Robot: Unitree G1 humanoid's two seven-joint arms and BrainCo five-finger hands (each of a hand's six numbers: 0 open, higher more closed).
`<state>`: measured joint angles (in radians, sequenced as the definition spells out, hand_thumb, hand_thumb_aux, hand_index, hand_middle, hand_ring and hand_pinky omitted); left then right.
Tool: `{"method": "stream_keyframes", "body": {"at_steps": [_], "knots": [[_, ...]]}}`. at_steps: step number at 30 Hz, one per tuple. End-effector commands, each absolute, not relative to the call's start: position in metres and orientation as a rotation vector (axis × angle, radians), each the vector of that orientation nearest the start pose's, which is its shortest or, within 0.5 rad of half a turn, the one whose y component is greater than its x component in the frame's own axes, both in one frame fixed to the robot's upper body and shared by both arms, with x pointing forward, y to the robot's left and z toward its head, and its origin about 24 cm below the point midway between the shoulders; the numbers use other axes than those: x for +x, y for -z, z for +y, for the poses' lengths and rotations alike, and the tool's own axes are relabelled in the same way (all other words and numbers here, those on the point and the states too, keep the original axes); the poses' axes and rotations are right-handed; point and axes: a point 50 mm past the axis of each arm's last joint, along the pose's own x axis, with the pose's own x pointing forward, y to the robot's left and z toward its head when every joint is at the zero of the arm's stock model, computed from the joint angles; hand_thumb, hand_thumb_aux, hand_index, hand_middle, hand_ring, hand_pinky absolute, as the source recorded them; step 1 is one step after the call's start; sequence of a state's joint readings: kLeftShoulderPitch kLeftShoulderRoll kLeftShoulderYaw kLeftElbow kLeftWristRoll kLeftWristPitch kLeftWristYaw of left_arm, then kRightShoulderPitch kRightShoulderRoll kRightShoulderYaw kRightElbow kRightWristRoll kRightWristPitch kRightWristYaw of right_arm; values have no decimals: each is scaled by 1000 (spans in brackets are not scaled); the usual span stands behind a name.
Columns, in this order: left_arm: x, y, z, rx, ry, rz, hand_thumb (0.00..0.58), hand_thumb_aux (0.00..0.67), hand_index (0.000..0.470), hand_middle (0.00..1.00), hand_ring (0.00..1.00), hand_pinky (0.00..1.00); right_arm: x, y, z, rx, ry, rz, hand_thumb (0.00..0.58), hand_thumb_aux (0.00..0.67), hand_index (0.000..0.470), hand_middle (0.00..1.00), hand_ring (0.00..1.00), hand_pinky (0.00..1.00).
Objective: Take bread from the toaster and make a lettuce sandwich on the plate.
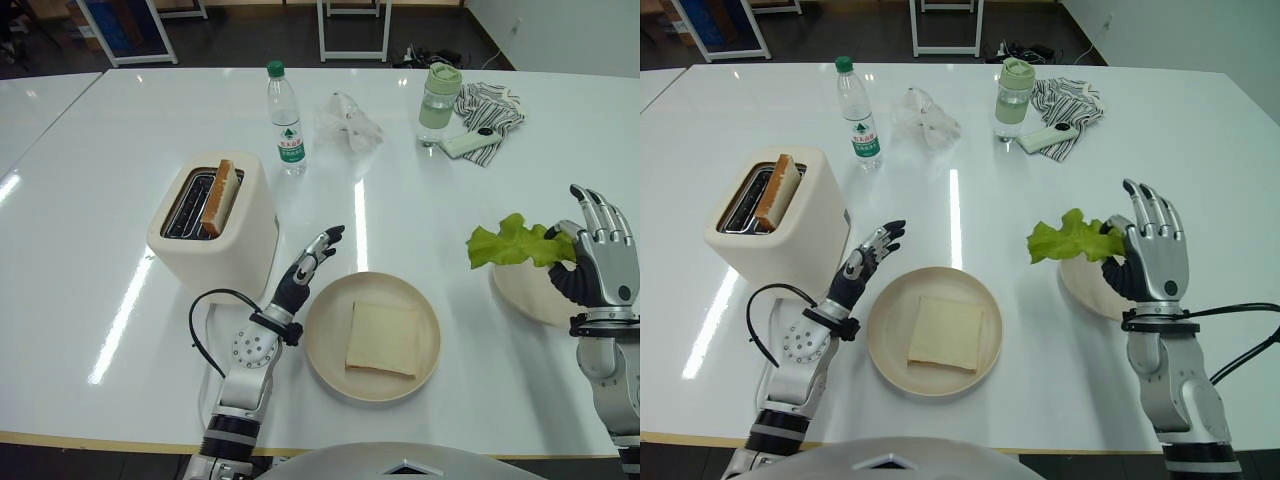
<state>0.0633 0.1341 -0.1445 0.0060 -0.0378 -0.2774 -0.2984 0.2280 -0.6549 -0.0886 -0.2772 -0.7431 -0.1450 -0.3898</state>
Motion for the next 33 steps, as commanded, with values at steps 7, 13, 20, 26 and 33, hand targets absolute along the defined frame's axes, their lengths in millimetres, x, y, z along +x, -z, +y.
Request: {"method": "stream_keyframes", "body": {"at_steps": [7, 13, 20, 26, 33], "knots": [[238, -46, 130, 115, 429, -179, 0, 0, 0, 0, 0, 0, 203, -96, -182, -1143, -77, -519, 580, 670, 470, 0, 0, 0], [242, -47, 137, 102, 363, -187, 0, 0, 0, 0, 0, 0, 197, -63, -147, -1098, -256, -477, 580, 670, 470, 0, 0, 0], [247, -46, 143, 81, 292, -177, 0, 0, 0, 0, 0, 0, 194, -37, -132, -1085, -325, -418, 580, 670, 470, 0, 0, 0], [247, -45, 140, 77, 297, -171, 0, 0, 0, 0, 0, 0, 185, -29, -127, -1099, -370, -399, 580, 670, 470, 0, 0, 0], [247, -44, 140, 75, 297, -167, 0, 0, 0, 0, 0, 0, 181, -28, -137, -1137, -379, -376, 580, 670, 470, 0, 0, 0]]}}
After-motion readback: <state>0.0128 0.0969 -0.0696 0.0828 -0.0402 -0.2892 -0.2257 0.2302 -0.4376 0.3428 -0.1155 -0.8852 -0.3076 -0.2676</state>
